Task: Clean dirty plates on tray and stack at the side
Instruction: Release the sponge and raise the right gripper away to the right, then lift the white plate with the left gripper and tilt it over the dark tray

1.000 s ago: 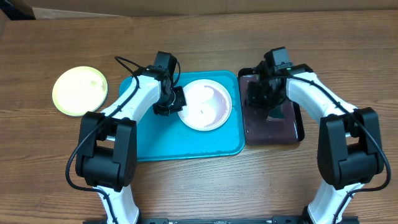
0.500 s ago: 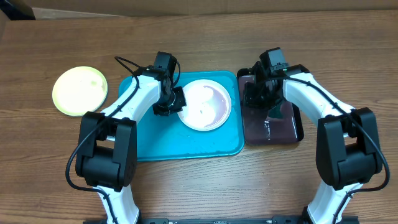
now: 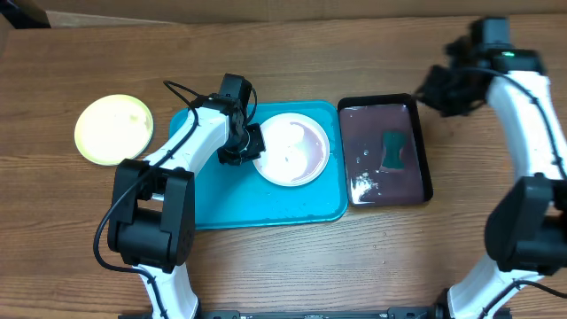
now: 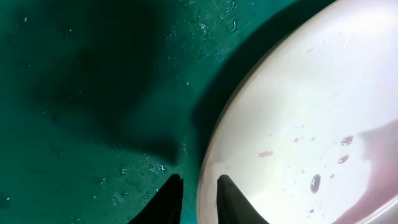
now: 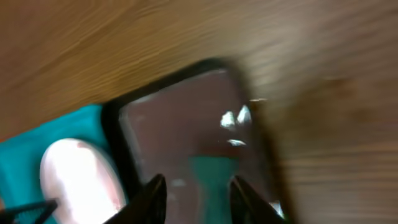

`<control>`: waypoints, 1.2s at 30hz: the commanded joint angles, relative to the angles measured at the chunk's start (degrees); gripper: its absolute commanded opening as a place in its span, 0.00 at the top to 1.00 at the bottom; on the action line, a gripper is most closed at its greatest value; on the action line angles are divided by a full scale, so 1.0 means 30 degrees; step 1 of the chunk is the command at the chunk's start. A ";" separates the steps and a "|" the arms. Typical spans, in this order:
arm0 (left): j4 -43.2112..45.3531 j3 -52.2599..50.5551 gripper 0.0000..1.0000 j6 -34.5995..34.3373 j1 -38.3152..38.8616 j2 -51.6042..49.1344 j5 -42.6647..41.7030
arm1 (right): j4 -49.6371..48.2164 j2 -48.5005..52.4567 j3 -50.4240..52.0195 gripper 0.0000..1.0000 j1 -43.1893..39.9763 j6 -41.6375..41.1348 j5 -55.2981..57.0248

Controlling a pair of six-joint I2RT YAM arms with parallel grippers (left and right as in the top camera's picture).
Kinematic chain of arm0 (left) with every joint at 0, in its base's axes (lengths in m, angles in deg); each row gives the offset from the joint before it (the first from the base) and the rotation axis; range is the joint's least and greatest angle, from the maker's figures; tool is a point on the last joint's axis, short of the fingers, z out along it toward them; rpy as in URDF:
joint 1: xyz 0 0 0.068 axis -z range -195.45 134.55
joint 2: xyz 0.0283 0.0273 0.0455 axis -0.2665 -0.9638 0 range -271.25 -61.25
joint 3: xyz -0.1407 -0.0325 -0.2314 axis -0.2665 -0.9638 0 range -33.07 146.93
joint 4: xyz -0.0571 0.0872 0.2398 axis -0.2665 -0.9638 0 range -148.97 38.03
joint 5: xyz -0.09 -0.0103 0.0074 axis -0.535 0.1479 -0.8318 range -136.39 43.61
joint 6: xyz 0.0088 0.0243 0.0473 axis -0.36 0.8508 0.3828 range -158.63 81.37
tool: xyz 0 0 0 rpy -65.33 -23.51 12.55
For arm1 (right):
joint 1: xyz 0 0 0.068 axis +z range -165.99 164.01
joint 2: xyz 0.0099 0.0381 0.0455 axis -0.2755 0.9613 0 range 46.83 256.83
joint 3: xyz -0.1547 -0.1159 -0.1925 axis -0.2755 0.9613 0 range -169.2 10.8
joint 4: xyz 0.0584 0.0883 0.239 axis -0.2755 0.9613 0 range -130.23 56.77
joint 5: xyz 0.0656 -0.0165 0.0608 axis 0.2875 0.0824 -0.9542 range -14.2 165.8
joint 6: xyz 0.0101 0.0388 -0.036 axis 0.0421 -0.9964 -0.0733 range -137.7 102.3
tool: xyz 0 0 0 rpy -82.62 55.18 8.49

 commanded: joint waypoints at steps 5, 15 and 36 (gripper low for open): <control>0.0233 -0.0066 0.87 0.0087 0.0175 -0.0969 0.0131 | 0.0379 -0.0109 -0.0211 0.00 -0.3585 0.0175 0.1596; -0.1115 0.2681 0.96 0.1778 -0.1683 -0.0962 -0.0685 | -0.0131 -0.0109 -0.0211 0.00 -0.5829 0.0102 0.1574; -0.1435 0.9908 0.96 0.4087 0.0313 -0.0860 0.0940 | -0.0131 -0.0109 -0.0211 0.00 -0.5821 0.0102 0.1566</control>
